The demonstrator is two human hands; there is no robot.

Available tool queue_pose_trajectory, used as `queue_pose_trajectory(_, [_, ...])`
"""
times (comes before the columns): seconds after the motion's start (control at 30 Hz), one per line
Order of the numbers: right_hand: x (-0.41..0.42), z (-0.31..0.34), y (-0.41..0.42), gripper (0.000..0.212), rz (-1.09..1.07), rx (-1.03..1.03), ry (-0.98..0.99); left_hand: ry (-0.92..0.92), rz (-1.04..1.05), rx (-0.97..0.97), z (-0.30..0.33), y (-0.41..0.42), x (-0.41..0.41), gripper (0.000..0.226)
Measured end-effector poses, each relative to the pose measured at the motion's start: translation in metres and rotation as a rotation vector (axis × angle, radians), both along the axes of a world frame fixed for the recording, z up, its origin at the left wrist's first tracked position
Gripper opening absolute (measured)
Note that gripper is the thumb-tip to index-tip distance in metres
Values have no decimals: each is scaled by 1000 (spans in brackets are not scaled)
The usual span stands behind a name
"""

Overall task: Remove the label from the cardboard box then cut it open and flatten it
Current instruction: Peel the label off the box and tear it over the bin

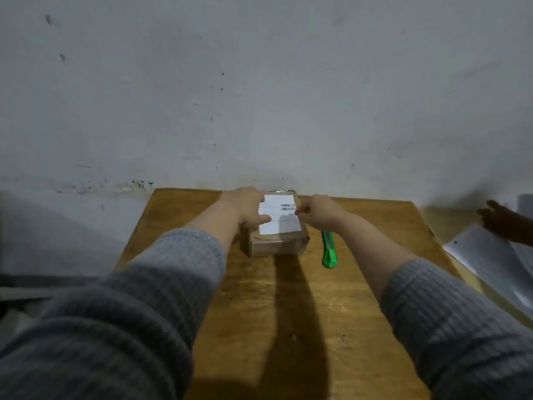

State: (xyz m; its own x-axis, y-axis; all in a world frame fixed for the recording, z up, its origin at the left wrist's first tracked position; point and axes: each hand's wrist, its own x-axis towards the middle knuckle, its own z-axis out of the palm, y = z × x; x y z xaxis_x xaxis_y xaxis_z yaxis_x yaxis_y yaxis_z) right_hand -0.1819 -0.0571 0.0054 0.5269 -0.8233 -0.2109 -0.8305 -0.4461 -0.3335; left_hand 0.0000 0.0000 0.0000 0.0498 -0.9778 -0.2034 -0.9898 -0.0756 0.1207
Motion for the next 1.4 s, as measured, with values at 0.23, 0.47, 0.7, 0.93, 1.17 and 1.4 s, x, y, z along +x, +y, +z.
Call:
queue_pose_trajectory(0.23, [9, -37, -49, 28, -58, 15, -102, 38, 84, 88, -46, -8, -5, 97])
queue_pose_trajectory(0.47, [27, -49, -84, 27, -80, -11, -152, 56, 121, 137, -59, -3, -9, 99])
queue_pose_trajectory(0.7, [42, -57, -94, 19, -232, 20, -160, 60, 107, 128, -65, -3, -7, 99])
queue_pose_trajectory(0.93, [47, -55, -83, 21, -261, 29, -220, 77, 106, 94, -66, -1, -8, 100])
queue_pose_trajectory(1.17, [37, -42, -81, 15, -388, 96, -426, 105, 102, 83, -63, 2, -8, 101])
queue_pose_trajectory(1.4, [26, -40, -69, 10, -337, 98, -528, 121, 110, 71, -65, 2, -8, 100])
